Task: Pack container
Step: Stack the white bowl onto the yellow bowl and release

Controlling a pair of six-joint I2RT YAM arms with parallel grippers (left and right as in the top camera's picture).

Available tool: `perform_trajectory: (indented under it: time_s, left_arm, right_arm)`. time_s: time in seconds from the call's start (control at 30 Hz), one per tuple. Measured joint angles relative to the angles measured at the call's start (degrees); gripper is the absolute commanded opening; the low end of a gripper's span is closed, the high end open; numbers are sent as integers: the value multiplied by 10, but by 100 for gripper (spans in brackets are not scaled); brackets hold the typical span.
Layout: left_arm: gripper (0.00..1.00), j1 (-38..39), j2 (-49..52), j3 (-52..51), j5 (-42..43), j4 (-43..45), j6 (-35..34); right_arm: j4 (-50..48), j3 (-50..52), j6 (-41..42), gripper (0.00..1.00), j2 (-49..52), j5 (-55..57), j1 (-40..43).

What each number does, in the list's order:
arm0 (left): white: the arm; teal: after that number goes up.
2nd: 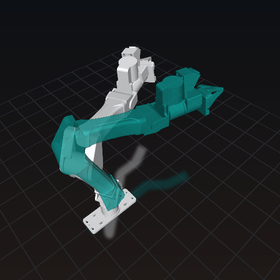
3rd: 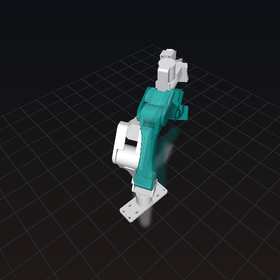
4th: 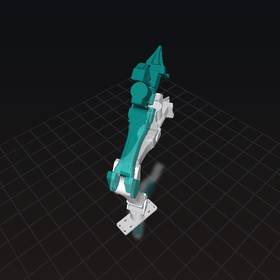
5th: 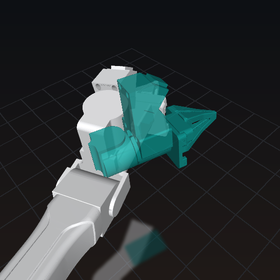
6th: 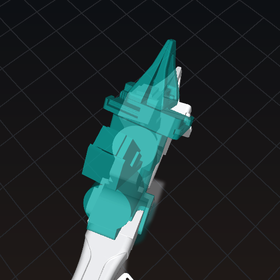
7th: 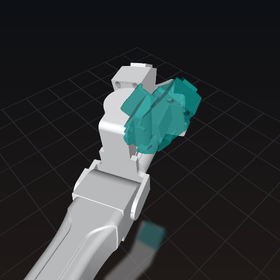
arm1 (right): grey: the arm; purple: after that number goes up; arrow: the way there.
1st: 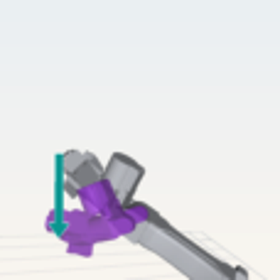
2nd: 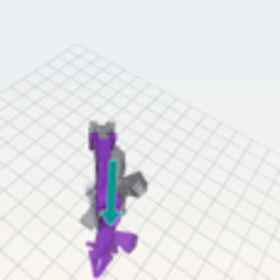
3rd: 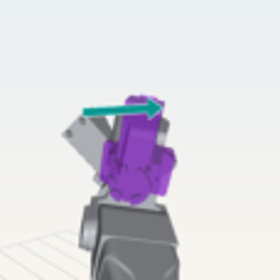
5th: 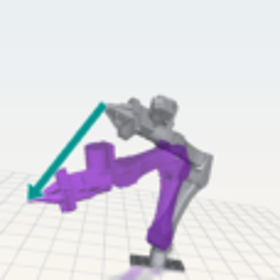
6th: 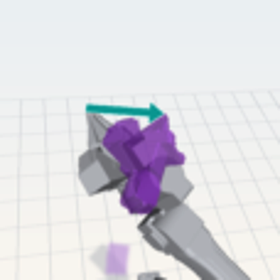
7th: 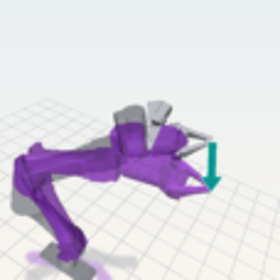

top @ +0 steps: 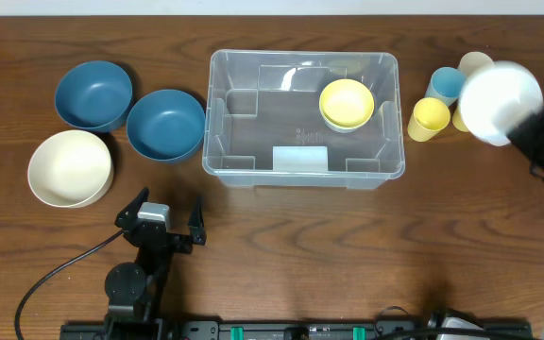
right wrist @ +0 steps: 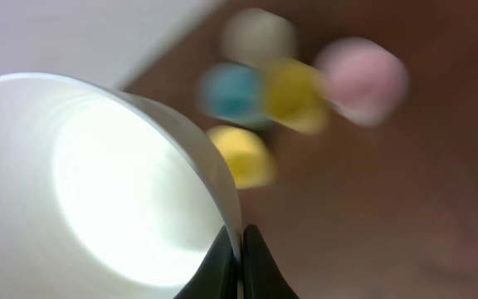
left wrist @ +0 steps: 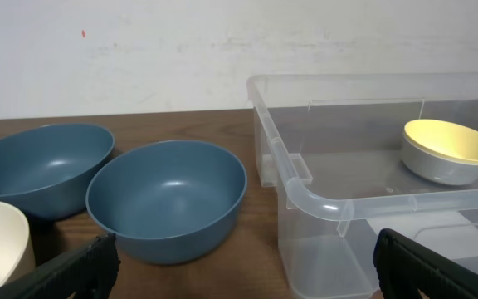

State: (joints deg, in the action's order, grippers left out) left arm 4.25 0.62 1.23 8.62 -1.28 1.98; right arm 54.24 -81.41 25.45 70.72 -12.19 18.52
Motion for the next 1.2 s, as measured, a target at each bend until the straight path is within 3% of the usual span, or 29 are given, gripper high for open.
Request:
perform_trajectory:
  time_s: [0.23,0.43,0.67,1.1,1.17,1.2]
  left_arm:
    - [98,0,0,0,0,0,0]
    - [98,0,0,0,0,0,0]
    - [98,0,0,0,0,0,0]
    - [98,0,0,0,0,0,0]
    - [98,0,0,0,0,0,0]
    - [98,0,0,0,0,0,0]
  right_arm:
    - [-57,-50,-14,1,20,64,-195]
    - [-117,-51,-17,1,122,129,-284]
    - [-160,-51,-19,1,241,161,-313]
    - [-184,-51,-18,2,374,174,-312]
    - [-184,-51,-15,8,383,174,-312]
    - [-185,-51,-12,17,388,174,-312]
